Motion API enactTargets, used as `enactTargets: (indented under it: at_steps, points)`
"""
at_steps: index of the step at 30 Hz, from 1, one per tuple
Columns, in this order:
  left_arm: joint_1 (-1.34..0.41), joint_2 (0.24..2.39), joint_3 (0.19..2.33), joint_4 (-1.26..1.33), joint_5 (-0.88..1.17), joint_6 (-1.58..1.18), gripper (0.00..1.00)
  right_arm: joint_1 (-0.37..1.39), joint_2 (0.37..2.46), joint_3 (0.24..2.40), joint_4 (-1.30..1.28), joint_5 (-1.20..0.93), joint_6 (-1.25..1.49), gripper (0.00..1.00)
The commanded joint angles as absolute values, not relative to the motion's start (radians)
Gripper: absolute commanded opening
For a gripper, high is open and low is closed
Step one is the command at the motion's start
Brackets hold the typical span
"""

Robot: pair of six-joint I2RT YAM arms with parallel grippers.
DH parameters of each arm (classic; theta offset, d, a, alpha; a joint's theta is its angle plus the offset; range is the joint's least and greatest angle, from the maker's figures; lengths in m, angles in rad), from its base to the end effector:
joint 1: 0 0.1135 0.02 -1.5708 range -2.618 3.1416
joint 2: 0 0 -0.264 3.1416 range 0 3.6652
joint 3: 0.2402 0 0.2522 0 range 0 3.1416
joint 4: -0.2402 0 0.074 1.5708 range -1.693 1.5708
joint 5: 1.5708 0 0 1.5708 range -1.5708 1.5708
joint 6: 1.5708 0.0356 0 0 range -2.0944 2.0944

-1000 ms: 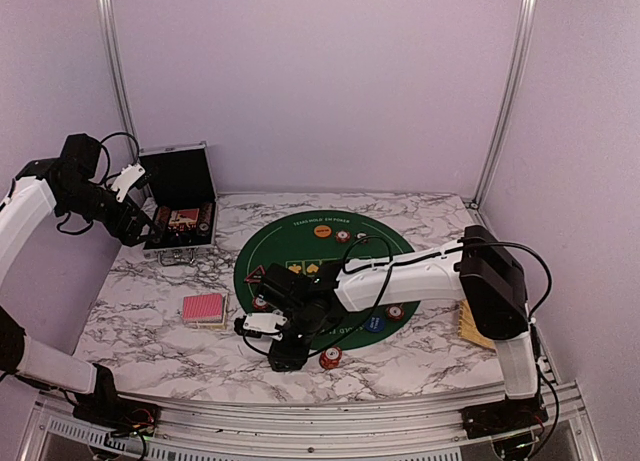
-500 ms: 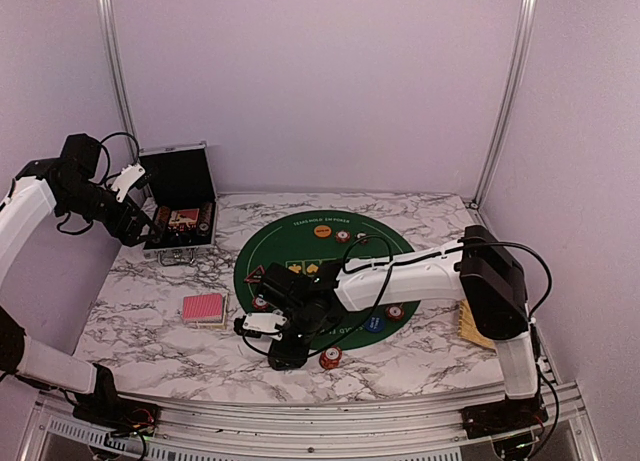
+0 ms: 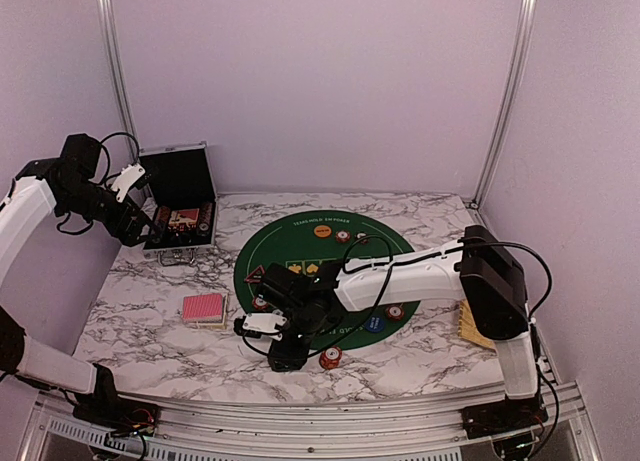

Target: Distribute texas hold em gaming equipment

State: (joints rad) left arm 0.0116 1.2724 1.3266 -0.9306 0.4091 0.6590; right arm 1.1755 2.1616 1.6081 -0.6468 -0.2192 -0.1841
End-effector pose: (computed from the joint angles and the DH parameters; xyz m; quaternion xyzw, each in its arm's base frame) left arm 0.2521 -0.0112 0.3570 0.3584 0.8509 -0.0707 0.3775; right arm 0.1647 0.4149 0.1537 -0.6298 0.7471 0.1816 0.1099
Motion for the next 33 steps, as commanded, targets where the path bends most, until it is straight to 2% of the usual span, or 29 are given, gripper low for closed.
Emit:
enactTargets:
  at_steps: [1, 4, 16, 18, 21, 24, 29, 33]
  points:
    - [0.008, 1.252, 1.333, -0.968, 0.413, 0.664, 0.99, 1.186, 2.112, 1.643, -0.650, -0.224, -0.176, 0.52]
    - [0.008, 1.253, 1.333, -0.968, 0.413, 0.664, 0.99, 1.186, 2.107, 1.643, -0.647, -0.224, -0.176, 0.52]
    - [0.008, 1.251, 1.334, -0.967, 0.412, 0.664, 0.99, 1.187, 2.104, 1.639, -0.645, -0.235, -0.169, 0.43]
    - [0.008, 1.250, 1.334, -0.968, 0.412, 0.664, 0.99, 1.187, 2.112, 1.633, -0.645, -0.238, -0.169, 0.47]
    - [0.008, 1.246, 1.332, -0.968, 0.411, 0.666, 0.99, 1.186, 2.125, 1.627, -0.650, -0.226, -0.170, 0.58]
    - [0.008, 1.245, 1.329, -0.968, 0.410, 0.667, 0.99, 1.186, 2.133, 1.624, -0.652, -0.214, -0.172, 0.63]
    - [0.008, 1.243, 1.328, -0.968, 0.405, 0.668, 0.99, 1.187, 2.139, 1.629, -0.640, -0.207, -0.172, 0.62]
    - [0.008, 1.241, 1.331, -0.967, 0.404, 0.669, 0.99, 1.186, 2.146, 1.631, -0.644, -0.213, -0.173, 0.57]
